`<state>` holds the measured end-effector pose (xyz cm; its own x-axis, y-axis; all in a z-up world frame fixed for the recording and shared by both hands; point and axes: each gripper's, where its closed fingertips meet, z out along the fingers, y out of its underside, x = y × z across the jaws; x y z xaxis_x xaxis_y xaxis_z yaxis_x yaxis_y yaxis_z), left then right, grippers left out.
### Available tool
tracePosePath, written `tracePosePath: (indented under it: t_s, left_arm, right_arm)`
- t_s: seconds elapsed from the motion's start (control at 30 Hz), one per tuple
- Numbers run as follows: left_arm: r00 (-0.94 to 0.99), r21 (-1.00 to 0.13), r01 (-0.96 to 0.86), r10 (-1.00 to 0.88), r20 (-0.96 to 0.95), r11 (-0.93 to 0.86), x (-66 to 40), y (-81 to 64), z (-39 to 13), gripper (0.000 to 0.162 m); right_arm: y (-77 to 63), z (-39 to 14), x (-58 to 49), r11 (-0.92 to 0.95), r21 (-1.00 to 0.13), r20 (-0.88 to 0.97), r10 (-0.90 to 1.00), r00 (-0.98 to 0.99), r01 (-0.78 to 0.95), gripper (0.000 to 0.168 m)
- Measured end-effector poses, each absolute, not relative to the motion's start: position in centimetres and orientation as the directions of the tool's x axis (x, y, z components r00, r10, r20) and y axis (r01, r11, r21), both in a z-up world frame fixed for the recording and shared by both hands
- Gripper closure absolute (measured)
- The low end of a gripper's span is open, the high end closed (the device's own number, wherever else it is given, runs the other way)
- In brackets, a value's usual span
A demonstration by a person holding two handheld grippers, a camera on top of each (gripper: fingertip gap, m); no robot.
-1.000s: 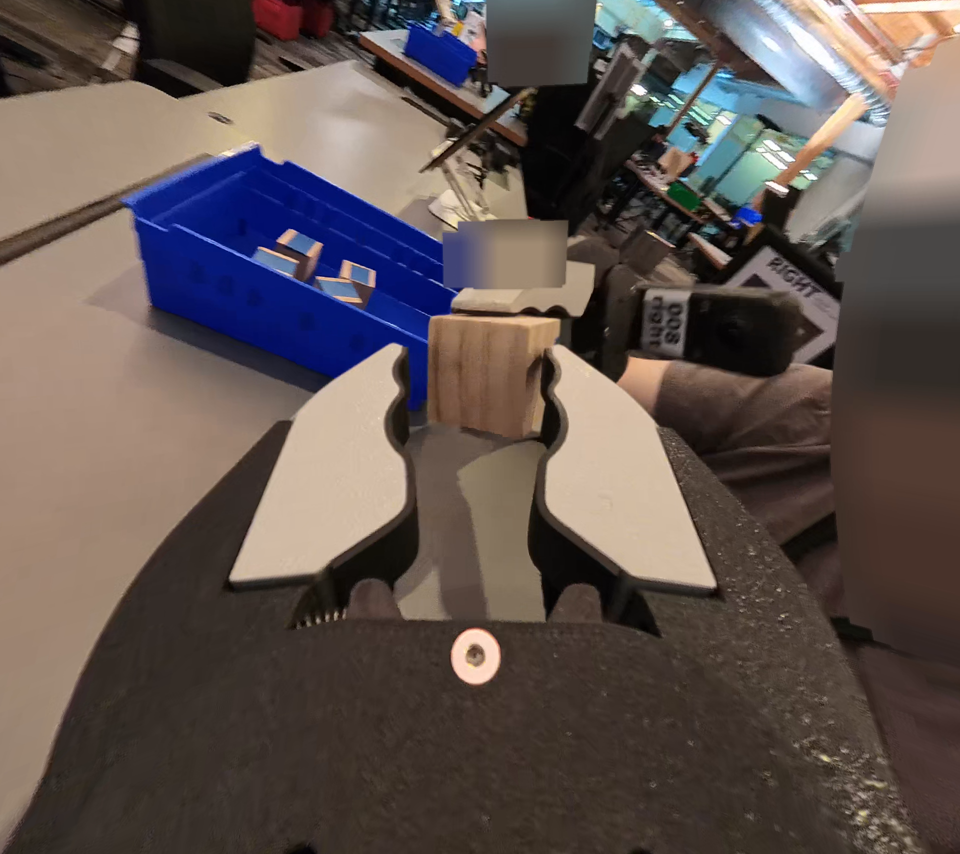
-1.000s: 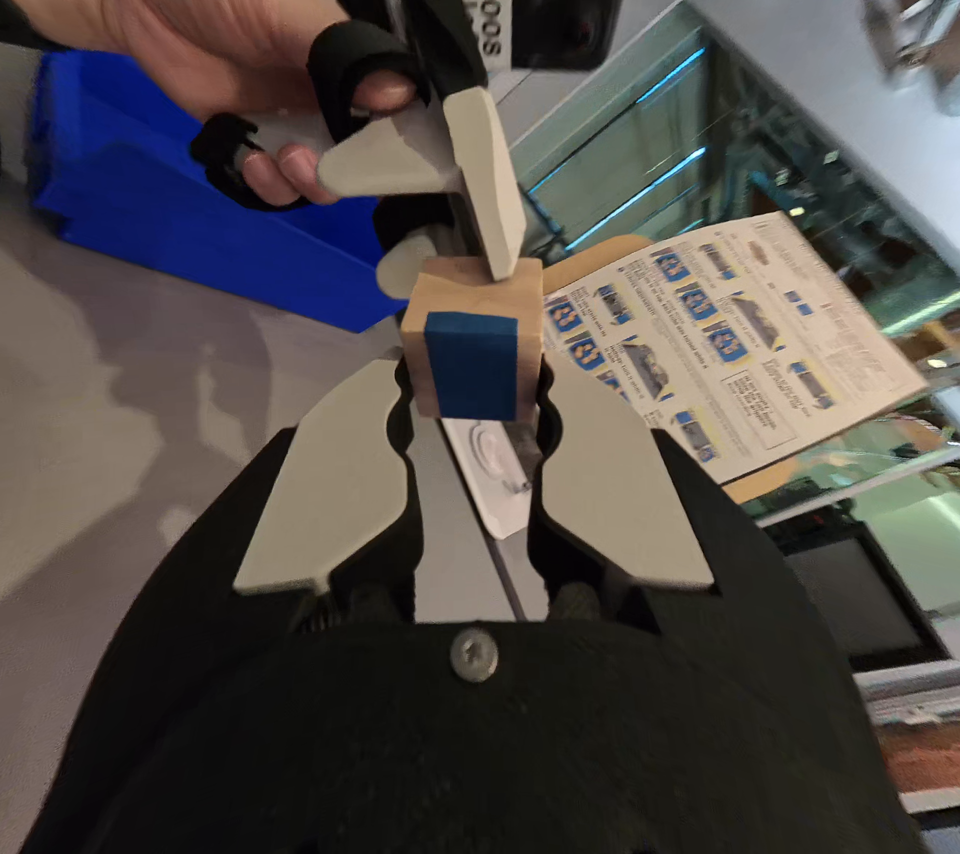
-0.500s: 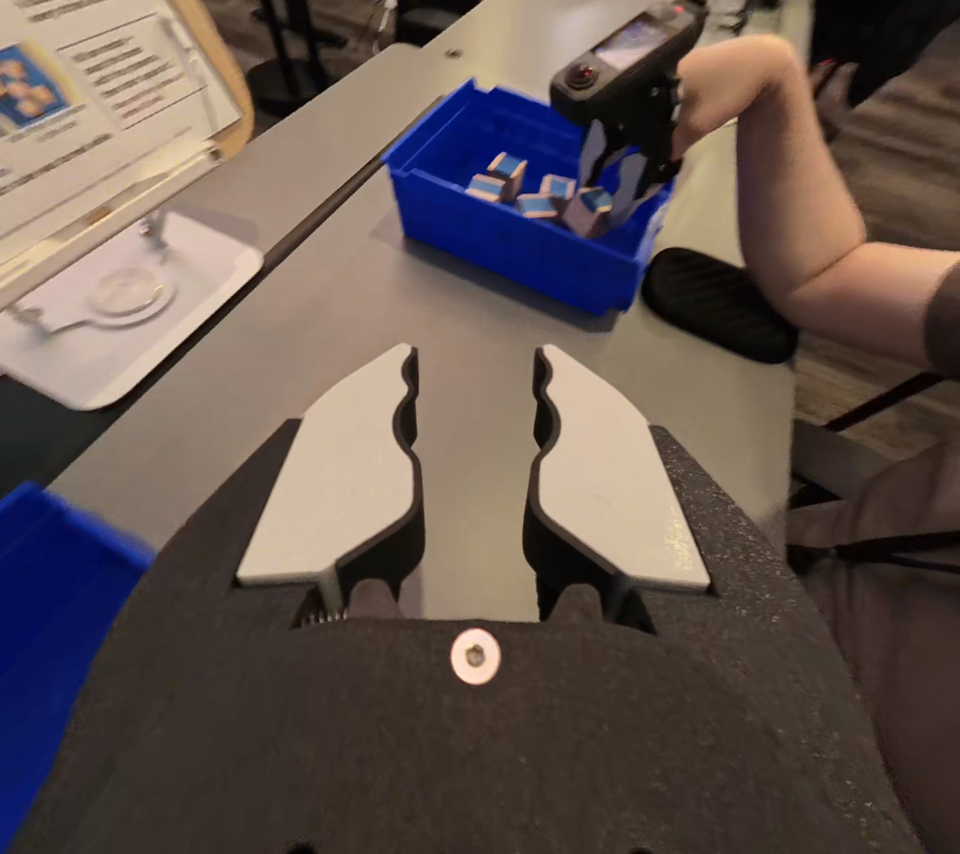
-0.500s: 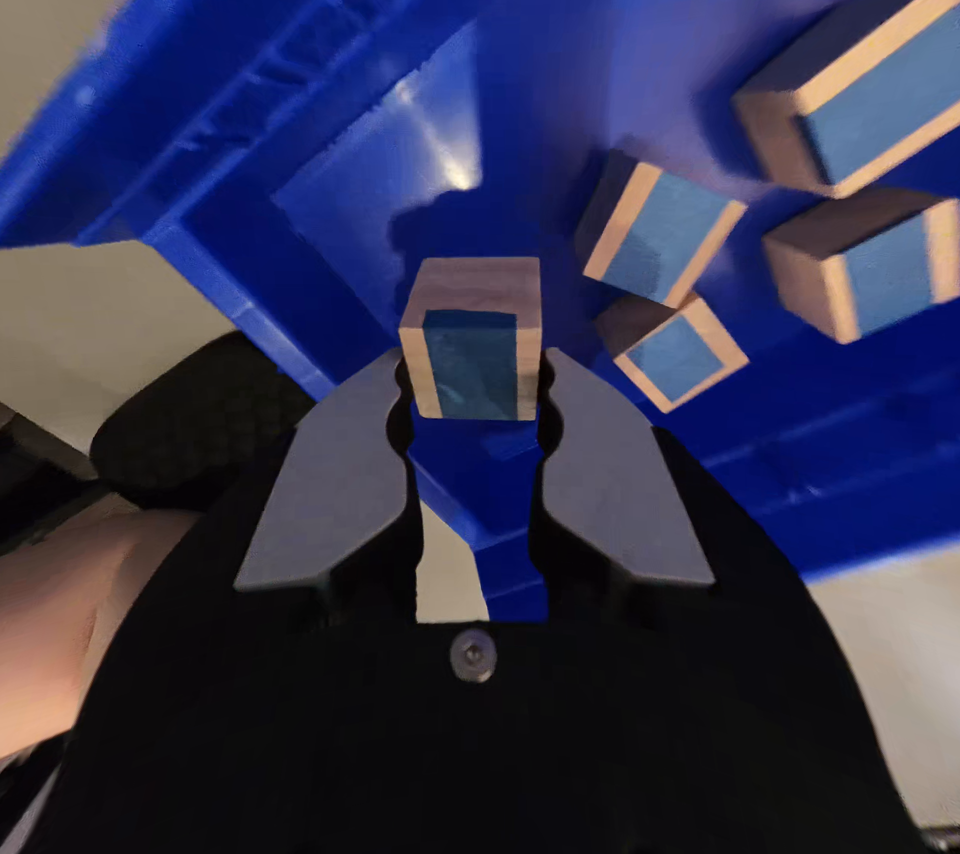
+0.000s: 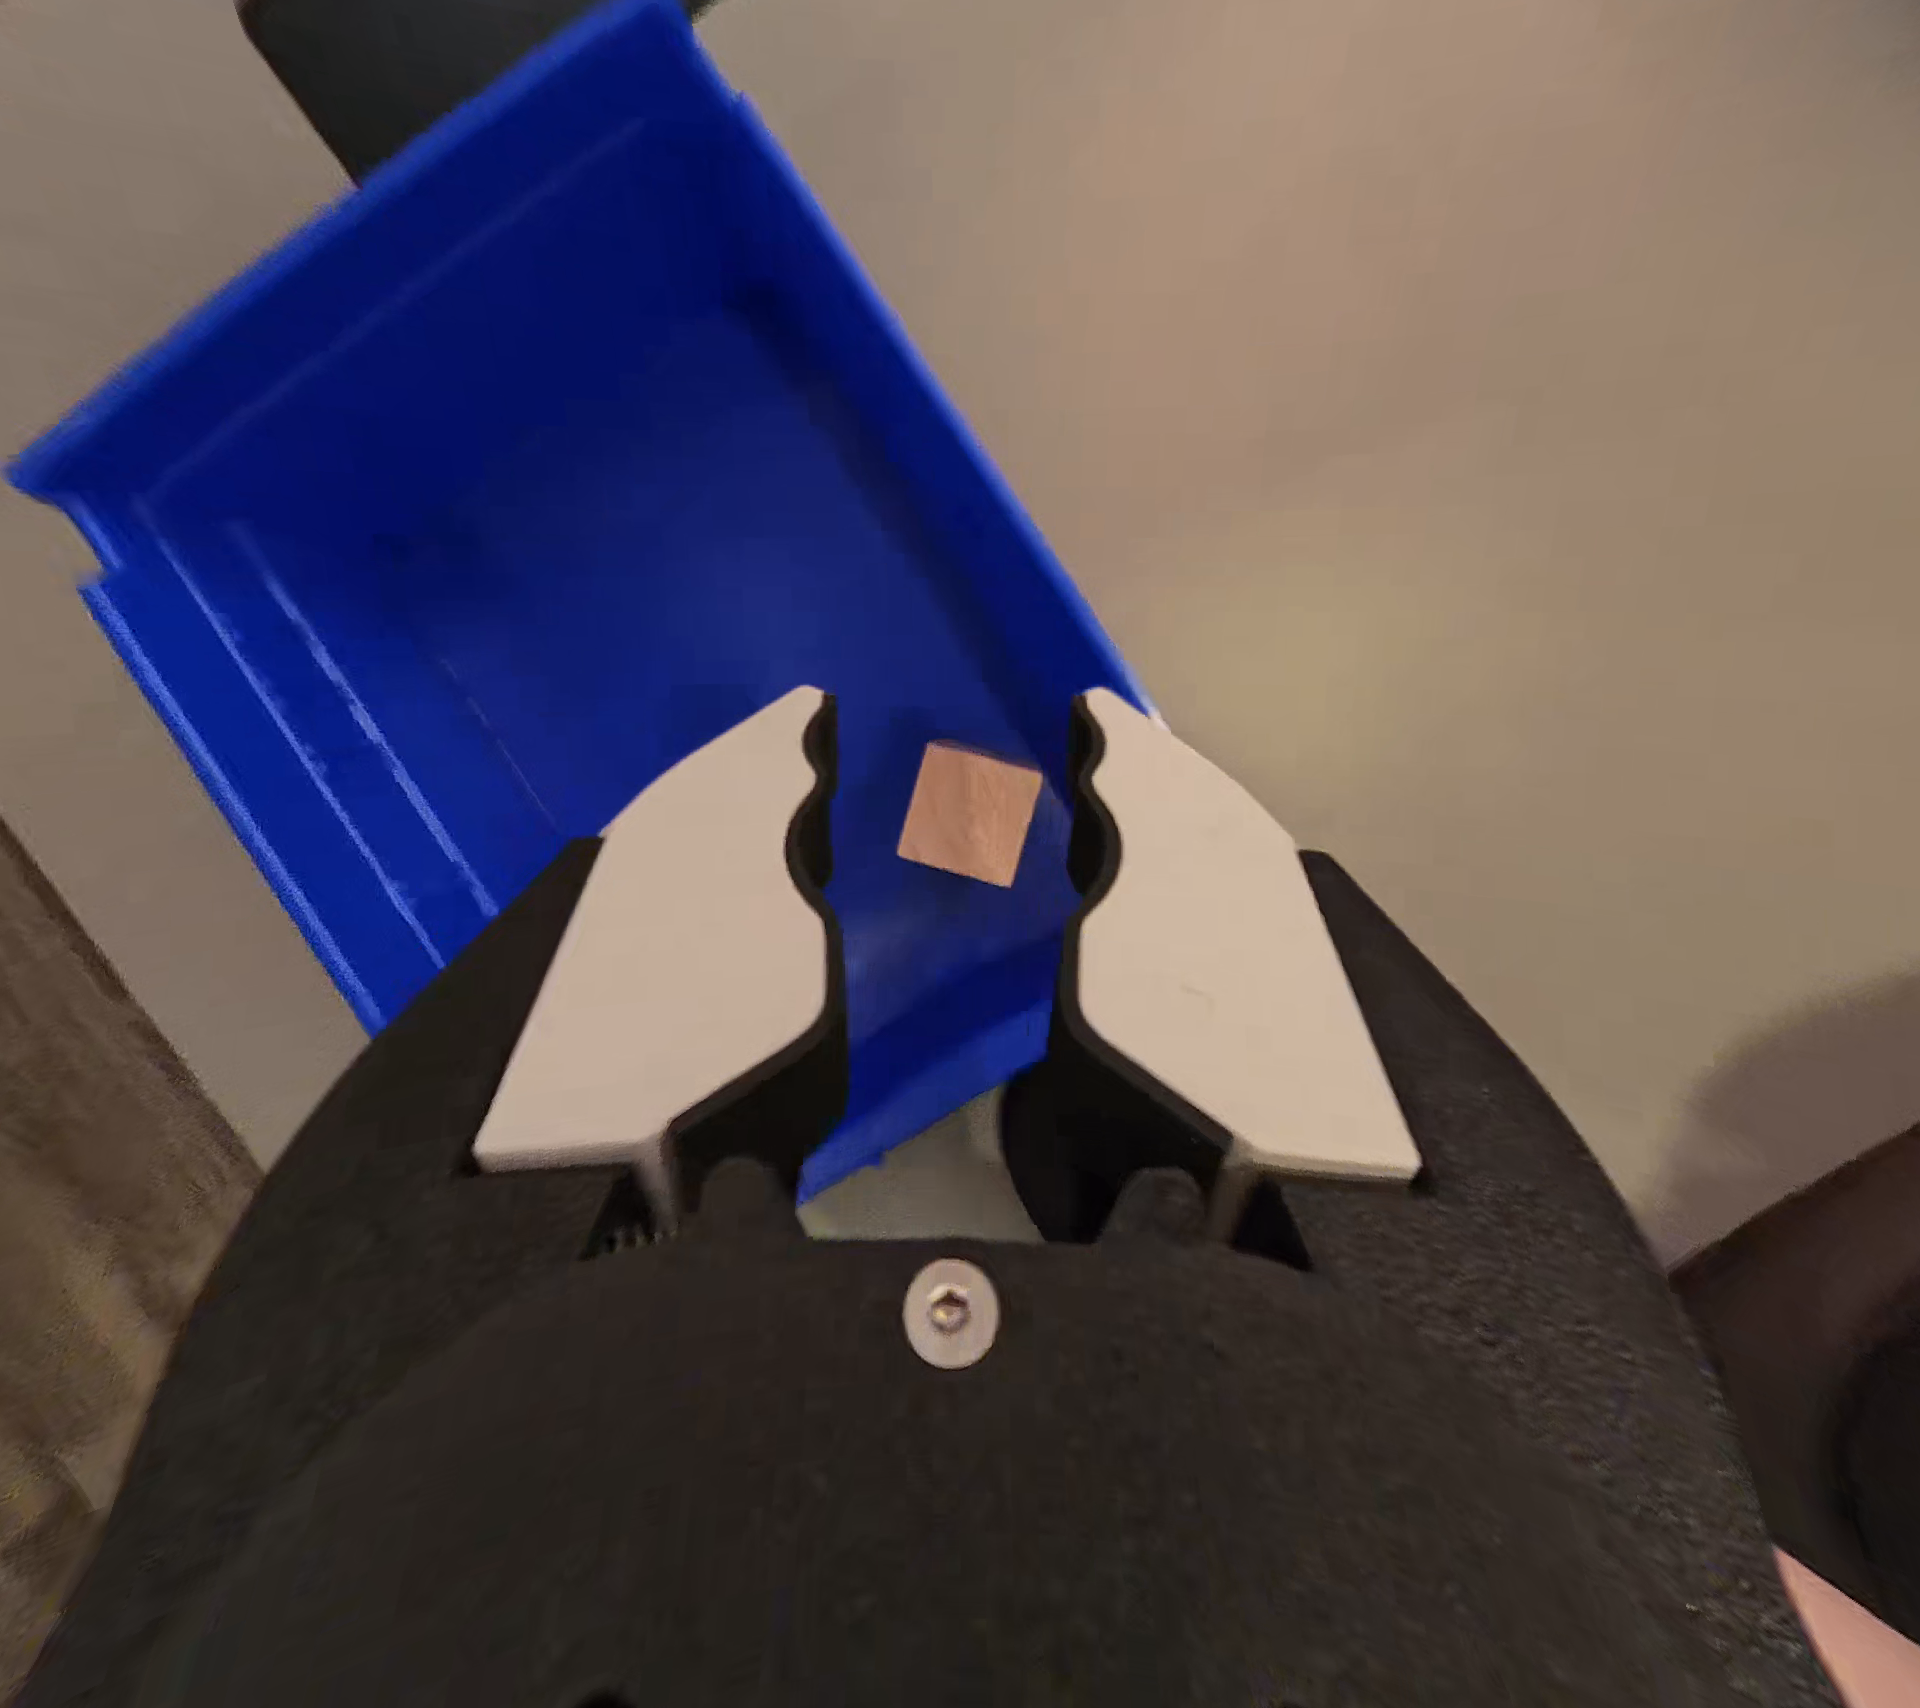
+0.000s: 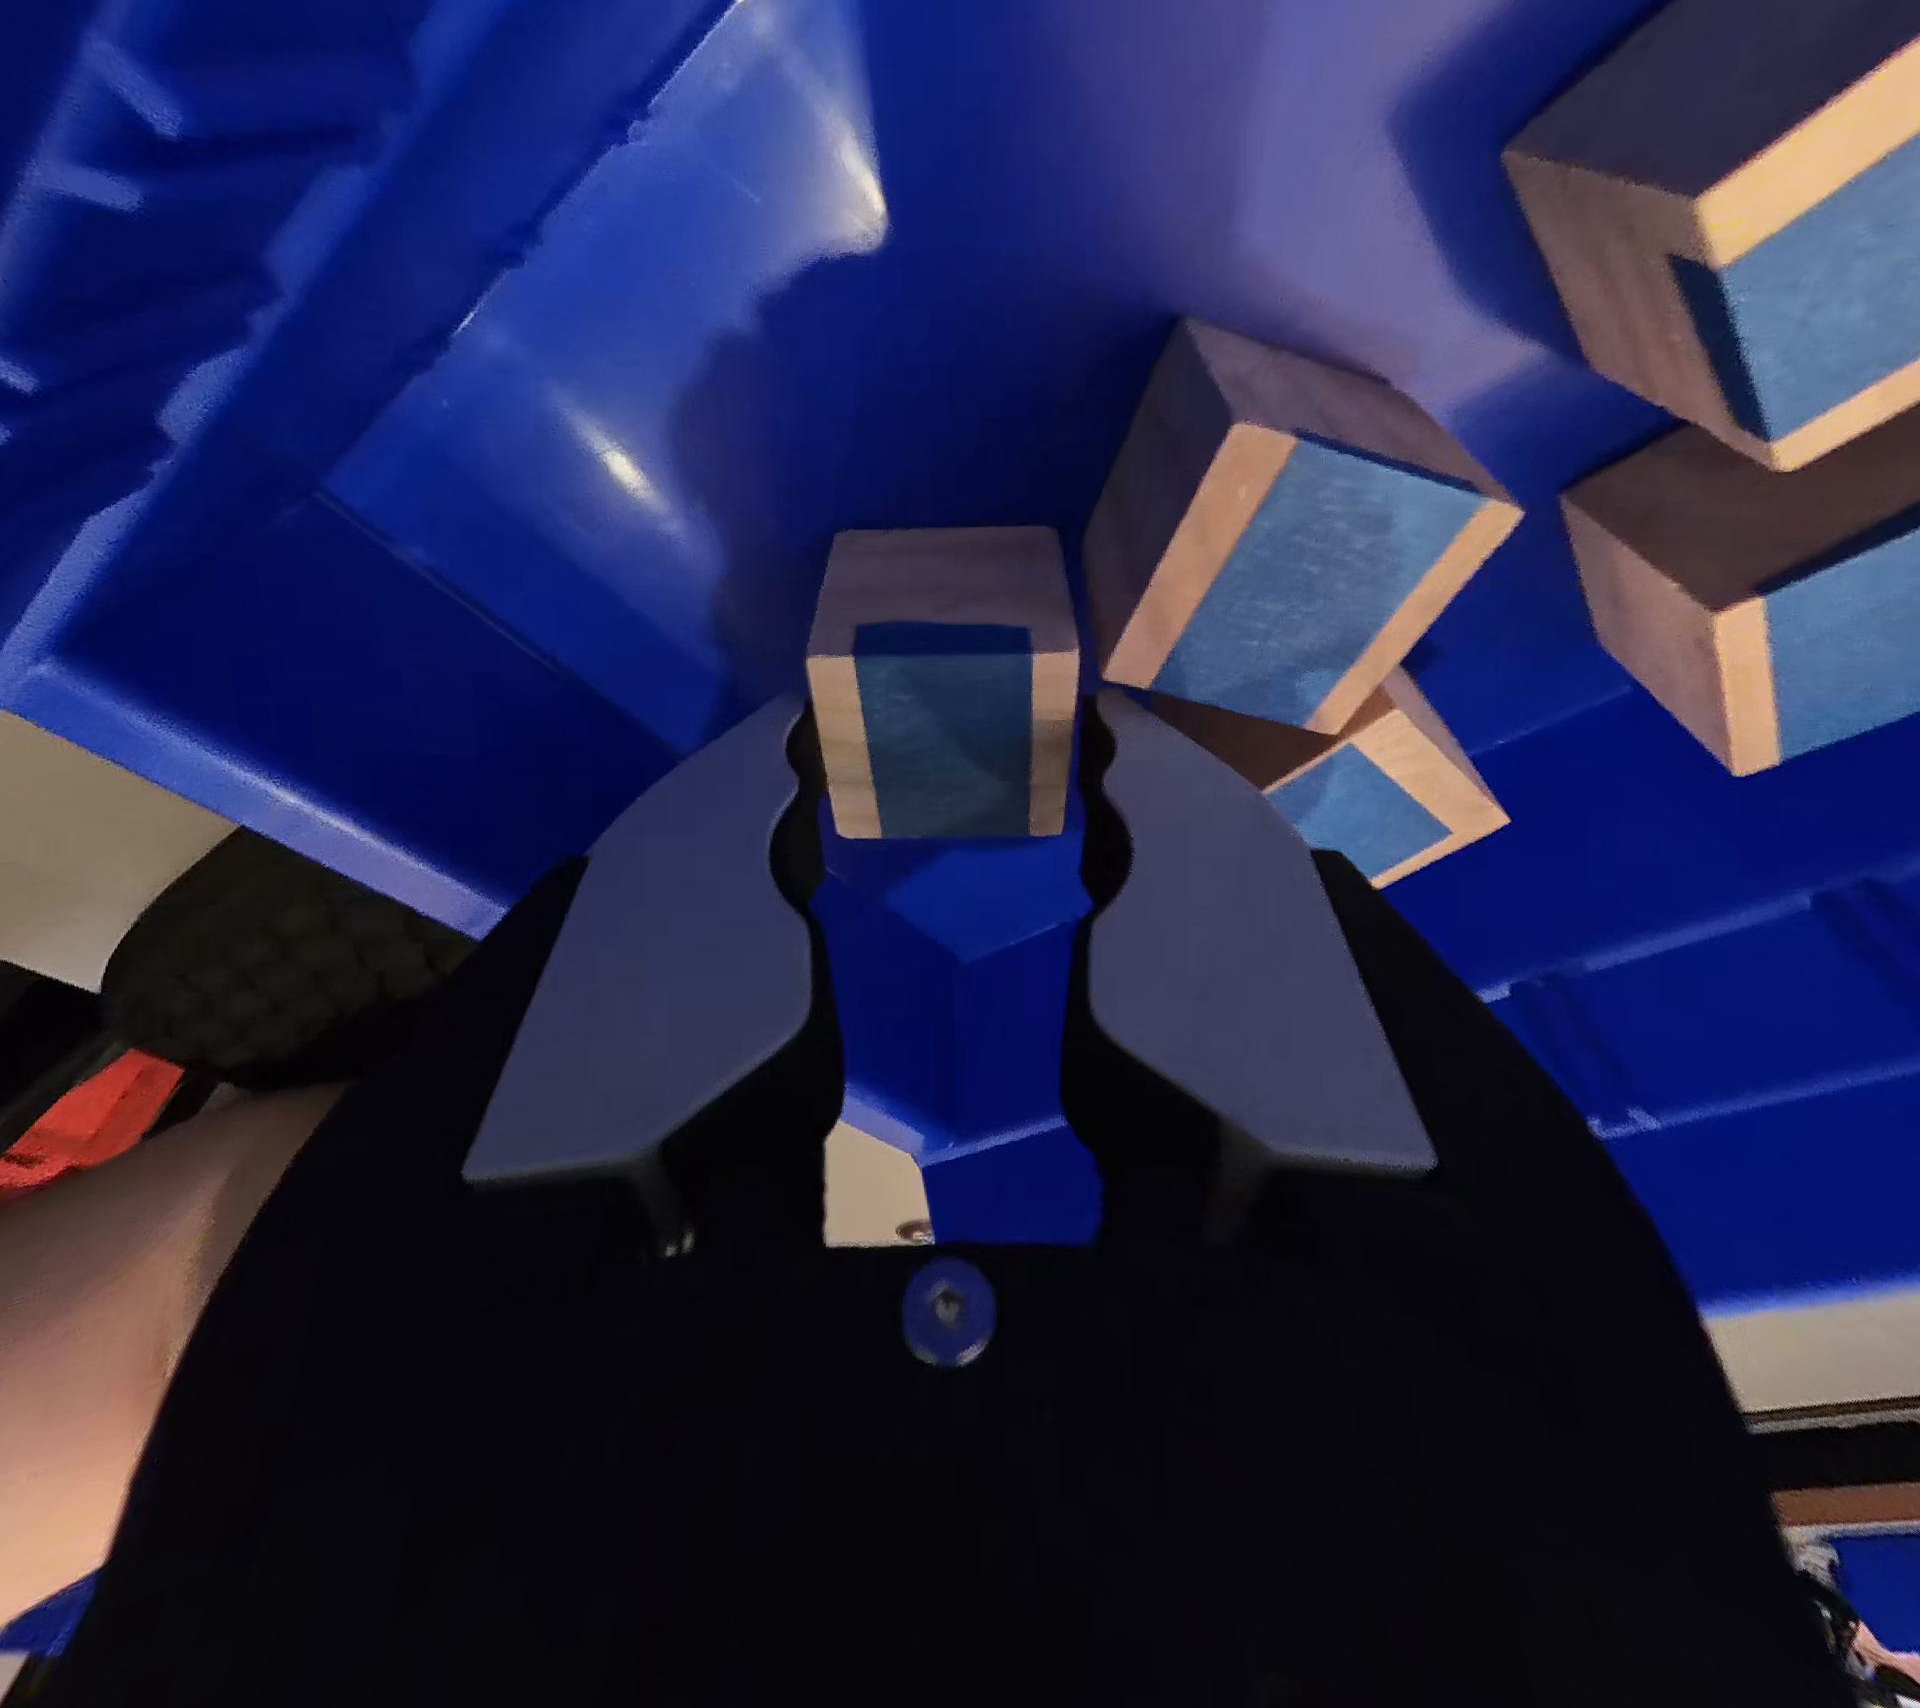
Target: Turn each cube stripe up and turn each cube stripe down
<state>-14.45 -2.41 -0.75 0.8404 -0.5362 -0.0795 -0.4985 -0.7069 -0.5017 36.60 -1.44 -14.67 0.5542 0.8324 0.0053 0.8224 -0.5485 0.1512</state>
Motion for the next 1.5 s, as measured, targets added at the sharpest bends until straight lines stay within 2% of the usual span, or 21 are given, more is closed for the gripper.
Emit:
tracePosePath:
  t_s: [0.03, 0.2, 0.37, 0.53, 0.7, 0.83, 0.97, 1.07, 1.13, 1.33, 1.4, 1.5]
  left_arm:
    - [0.850, -0.472, -0.483, -0.524, -0.049, -0.738, -14.7, -2.8, -1.2, 0.116]
    - [0.799, -0.356, -0.573, -0.600, -0.040, -0.739, -14.8, -4.4, -3.4, 0.117]
    - [0.812, -0.266, -0.562, -0.584, 0.006, -0.783, -15.5, -4.9, -5.5, 0.115]
    - [0.813, -0.115, -0.573, -0.580, 0.043, -0.811, -16.9, -6.2, -8.2, 0.108]
    - [0.816, -0.063, -0.574, -0.576, 0.037, -0.817, -16.9, -5.6, -9.7, 0.101]
    - [0.813, 0.028, -0.582, -0.582, 0.013, -0.812, -17.1, -5.6, -11.3, 0.099]
    - [0.813, 0.116, -0.577, -0.582, -0.004, -0.808, -17.6, -5.8, -12.8, 0.100]
    - [0.820, 0.164, -0.566, -0.572, 0.009, -0.808, -17.7, -6.0, -13.6, 0.108]
    - [0.829, 0.159, -0.556, -0.557, 0.042, -0.816, -17.3, -6.0, -13.6, 0.116]
    - [0.841, 0.140, -0.524, -0.537, -0.073, -0.840, -19.4, -5.0, -12.5, 0.117]
    - [0.867, 0.057, -0.487, -0.490, -0.085, -0.872, -20.1, -4.5, -11.0, 0.117]
    - [0.905, -0.176, -0.426, -0.420, -0.070, -0.887, -20.7, -3.1, -7.4, 0.117]
  right_arm:
    - [-1.3, -14.5, 36.6, -0.552, 0.145, 0.019, 0.831, 0.556, 0.821, 0.116]
    - [-0.4, -12.9, 36.4, -0.563, 0.079, 0.097, 0.826, 0.556, 0.823, 0.106]
    - [0.3, -11.9, 36.2, -0.556, 0.029, 0.143, 0.825, 0.547, 0.831, 0.106]
    - [0.6, -11.5, 37.0, -0.579, 0.015, 0.159, 0.807, 0.569, 0.816, 0.105]
    - [0.8, -11.1, 37.2, -0.586, -0.011, 0.160, 0.799, 0.580, 0.811, 0.106]
    - [0.9, -10.9, 37.2, -0.575, -0.018, 0.167, 0.805, 0.570, 0.818, 0.106]
    - [0.9, -11.0, 37.4, -0.574, -0.010, 0.171, 0.806, 0.567, 0.819, 0.105]
    - [0.7, -11.1, 37.4, -0.570, -0.001, 0.167, 0.810, 0.562, 0.822, 0.105]
    - [0.7, -11.1, 37.4, -0.566, 0.005, 0.170, 0.813, 0.557, 0.824, 0.105]
    - [0.7, -10.3, 37.5, -0.565, -0.015, 0.192, 0.808, 0.557, 0.825, 0.106]
    - [0.8, -9.6, 37.5, -0.573, -0.037, 0.217, 0.795, 0.566, 0.819, 0.106]
    - [1.3, -7.7, 37.7, -0.593, -0.084, 0.297, 0.752, 0.589, 0.801, 0.107]
